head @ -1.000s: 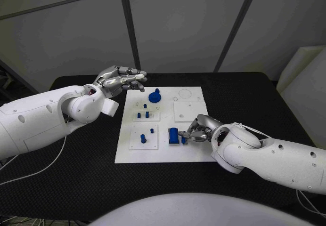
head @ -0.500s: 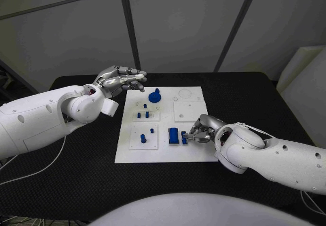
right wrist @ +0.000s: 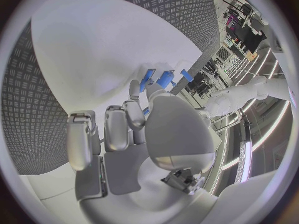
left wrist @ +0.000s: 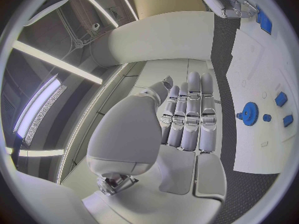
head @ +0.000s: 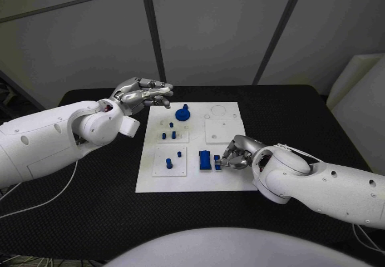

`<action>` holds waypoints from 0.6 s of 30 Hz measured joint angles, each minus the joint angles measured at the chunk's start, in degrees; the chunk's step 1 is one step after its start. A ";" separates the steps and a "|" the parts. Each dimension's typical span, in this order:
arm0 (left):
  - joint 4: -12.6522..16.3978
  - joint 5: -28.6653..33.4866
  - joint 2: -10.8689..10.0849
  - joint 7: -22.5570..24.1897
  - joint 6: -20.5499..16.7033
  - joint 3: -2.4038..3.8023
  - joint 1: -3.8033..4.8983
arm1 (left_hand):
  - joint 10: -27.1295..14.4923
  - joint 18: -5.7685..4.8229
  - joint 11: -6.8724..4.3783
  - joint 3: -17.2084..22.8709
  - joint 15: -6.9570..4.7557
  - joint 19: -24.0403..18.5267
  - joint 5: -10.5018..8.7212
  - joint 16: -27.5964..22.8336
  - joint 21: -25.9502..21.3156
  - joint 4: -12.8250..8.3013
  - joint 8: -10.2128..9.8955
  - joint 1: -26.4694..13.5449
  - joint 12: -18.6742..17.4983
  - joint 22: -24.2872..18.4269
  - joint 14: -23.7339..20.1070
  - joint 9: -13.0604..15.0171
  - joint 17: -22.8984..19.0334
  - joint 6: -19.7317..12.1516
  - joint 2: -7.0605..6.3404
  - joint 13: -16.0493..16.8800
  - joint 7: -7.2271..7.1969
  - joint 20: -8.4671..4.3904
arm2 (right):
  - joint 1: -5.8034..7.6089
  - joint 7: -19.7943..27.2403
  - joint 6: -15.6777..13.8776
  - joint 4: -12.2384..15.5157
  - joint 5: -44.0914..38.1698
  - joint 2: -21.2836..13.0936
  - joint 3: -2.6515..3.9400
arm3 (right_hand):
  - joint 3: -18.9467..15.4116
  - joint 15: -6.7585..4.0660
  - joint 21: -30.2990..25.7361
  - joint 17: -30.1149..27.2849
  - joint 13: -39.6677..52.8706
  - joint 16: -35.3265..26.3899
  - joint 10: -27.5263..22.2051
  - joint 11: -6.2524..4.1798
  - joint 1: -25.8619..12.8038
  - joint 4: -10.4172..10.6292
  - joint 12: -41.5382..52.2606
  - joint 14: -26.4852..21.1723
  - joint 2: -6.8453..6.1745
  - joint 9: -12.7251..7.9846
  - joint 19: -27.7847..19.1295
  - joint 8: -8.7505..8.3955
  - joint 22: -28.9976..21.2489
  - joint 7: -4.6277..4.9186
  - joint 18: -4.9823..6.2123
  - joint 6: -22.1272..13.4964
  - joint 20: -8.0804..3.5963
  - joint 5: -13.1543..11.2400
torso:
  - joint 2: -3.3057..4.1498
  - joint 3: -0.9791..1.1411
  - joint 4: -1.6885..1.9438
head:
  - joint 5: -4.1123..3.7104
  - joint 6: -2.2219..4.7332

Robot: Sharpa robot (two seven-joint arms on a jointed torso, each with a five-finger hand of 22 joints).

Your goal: Assemble the parts on the task board

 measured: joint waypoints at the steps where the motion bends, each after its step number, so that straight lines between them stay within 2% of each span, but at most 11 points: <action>1: 0.00 0.00 0.01 -0.01 0.00 0.00 0.00 | 0.00 0.00 0.00 0.00 0.00 0.00 0.00 0.00 0.00 0.00 0.00 0.00 0.00 0.00 0.00 0.00 0.00 0.00 0.00 0.00 0.00 0.00 | 0.00 0.03 0.06 -0.21 -0.08 0.10 0.00 | 0.16 0.00 0.00 0.00 0.02 0.00 0.00 0.00 0.14 -0.16 0.00 0.00 0.14 0.03 0.00 0.00 0.00 0.00 0.00 0.00 0.00 0.00 | 0.00 0.00 0.00 | 0.00 0.00; 13: -0.09 0.00 0.06 -0.07 0.03 0.00 0.00 | 0.00 0.00 0.00 0.00 0.00 0.00 0.00 0.00 0.00 0.00 0.00 0.00 0.00 0.00 0.00 0.00 0.00 0.00 0.00 0.00 0.00 0.00 | 0.00 1.00 -0.45 -0.32 -1.70 -0.06 -0.01 | 0.34 0.00 0.00 0.08 0.20 0.00 0.00 0.00 1.06 -0.66 -0.02 0.00 0.15 0.07 0.00 0.00 0.00 0.00 0.00 0.00 0.00 -0.04 | -0.03 0.03 0.02 | -0.04 -0.05; 18: -0.28 0.00 0.11 -0.08 0.04 -0.01 -0.01 | 0.00 0.00 0.00 0.00 0.00 0.00 0.00 0.00 0.00 0.00 0.00 0.00 0.00 0.01 0.00 0.00 -0.01 0.00 0.00 0.00 0.00 0.00 | -0.02 3.80 -1.74 0.38 -1.04 -1.16 -0.01 | -0.27 0.00 0.00 -0.64 -0.73 -0.21 -0.15 0.15 1.02 -0.05 -1.02 0.00 0.15 0.11 0.00 -0.24 0.00 0.07 0.00 -0.07 0.00 -0.03 | -0.13 0.04 0.00 | -0.13 0.19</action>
